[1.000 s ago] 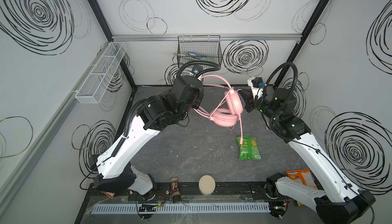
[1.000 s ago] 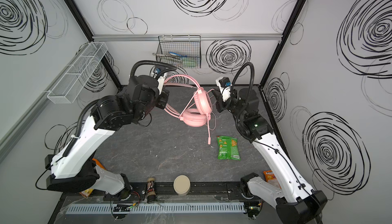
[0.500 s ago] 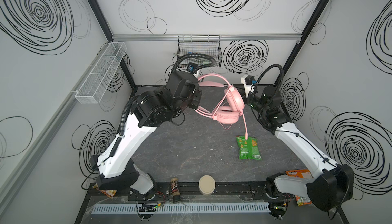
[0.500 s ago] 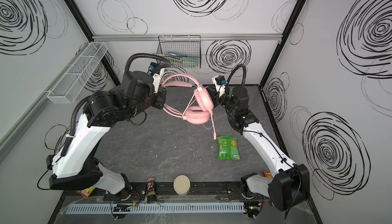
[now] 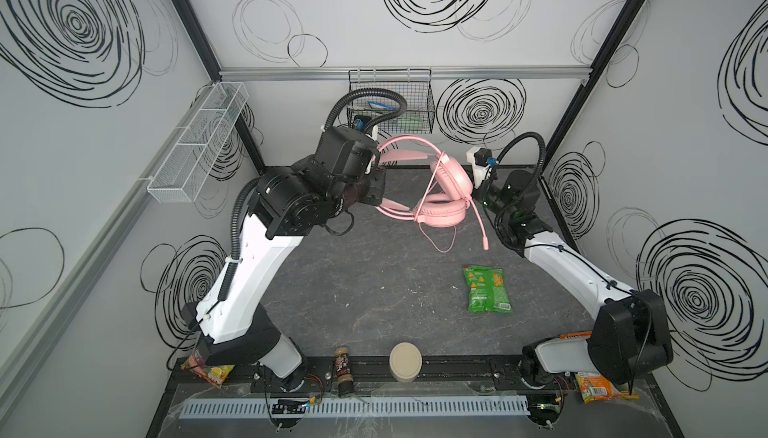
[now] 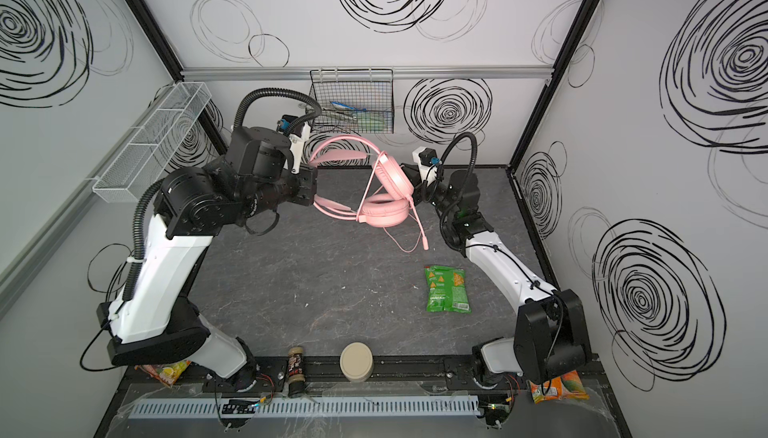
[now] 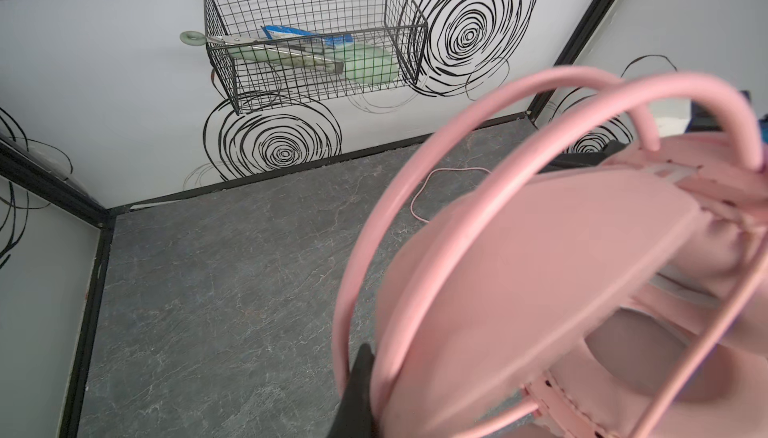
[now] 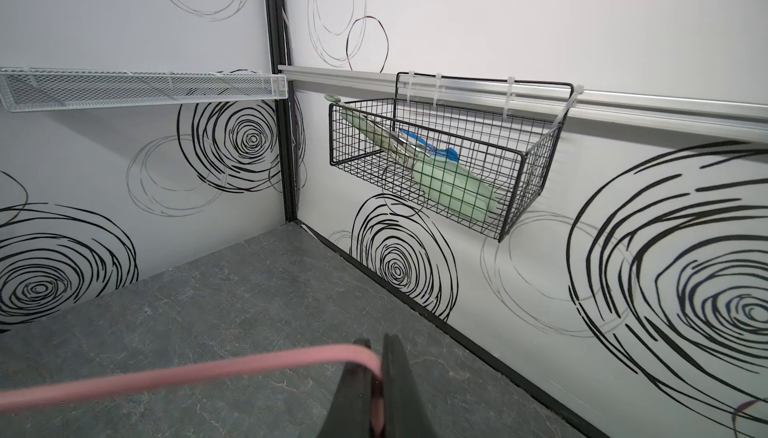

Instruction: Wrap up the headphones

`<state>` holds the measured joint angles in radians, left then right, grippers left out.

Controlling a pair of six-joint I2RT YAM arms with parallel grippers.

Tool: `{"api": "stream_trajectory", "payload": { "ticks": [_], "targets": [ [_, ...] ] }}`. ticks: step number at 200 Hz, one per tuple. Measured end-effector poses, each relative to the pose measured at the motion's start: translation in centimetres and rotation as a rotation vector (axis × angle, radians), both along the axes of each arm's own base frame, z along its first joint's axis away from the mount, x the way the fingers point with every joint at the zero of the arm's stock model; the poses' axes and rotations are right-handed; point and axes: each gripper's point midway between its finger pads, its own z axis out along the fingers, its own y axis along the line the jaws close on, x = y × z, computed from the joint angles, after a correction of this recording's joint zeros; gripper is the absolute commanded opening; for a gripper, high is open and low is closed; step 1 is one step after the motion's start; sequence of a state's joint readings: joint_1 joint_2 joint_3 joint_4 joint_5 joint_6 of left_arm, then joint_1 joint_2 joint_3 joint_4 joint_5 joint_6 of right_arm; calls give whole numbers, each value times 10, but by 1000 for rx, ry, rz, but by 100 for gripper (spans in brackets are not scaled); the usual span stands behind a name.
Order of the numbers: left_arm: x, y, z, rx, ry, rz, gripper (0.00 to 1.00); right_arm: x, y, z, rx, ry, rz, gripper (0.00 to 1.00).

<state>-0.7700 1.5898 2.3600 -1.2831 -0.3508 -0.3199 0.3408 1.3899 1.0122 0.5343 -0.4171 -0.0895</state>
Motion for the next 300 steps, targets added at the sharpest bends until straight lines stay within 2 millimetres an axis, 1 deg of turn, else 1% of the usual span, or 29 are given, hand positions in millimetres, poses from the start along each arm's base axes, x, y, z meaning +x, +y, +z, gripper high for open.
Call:
{"api": "stream_trajectory", "payload": {
  "ticks": [12,25,40,58,74,89,110,123,142,164,176,190,226,245,264,277,300],
  "targets": [
    [3,2,1,-18,6,1,0,2,0,-2,-8,-8,-1,7],
    [8,8,1,-53,25,8,0,2,1,-3,-18,-21,-1,7],
    [19,21,2,-115,52,27,0,1,0,-9,-32,-27,0,7],
    [31,41,5,-202,73,61,0,-3,-1,-28,-52,-8,8,7],
    [35,50,11,-259,76,74,0,-7,-1,-48,-77,9,8,6],
    [30,48,14,-286,85,44,0,-9,-1,-63,-104,20,7,5],
    [23,41,14,-306,106,0,0,-5,0,-68,-128,4,-11,4],
    [22,39,14,-315,114,-12,0,2,0,-72,-140,-5,-34,3],
    [21,36,10,-324,131,-27,0,17,-1,-81,-155,6,-66,3],
    [21,37,3,-329,154,-29,0,33,-1,-90,-146,41,-72,6],
    [22,38,0,-336,159,-28,0,38,-3,-88,-131,49,-68,8],
    [21,40,-1,-344,160,-25,0,39,-4,-82,-116,44,-46,10],
    [11,42,3,-390,145,-24,0,27,4,-69,-63,52,31,11],
    [6,45,7,-420,133,-17,0,10,10,-60,-28,62,54,12],
    [2,46,10,-454,125,-13,0,-15,18,-49,14,68,89,14],
    [2,46,14,-480,120,-16,0,-32,25,-40,40,68,114,16],
    [4,44,25,-541,102,-38,0,-56,34,-26,96,81,160,20]
  ]
}}
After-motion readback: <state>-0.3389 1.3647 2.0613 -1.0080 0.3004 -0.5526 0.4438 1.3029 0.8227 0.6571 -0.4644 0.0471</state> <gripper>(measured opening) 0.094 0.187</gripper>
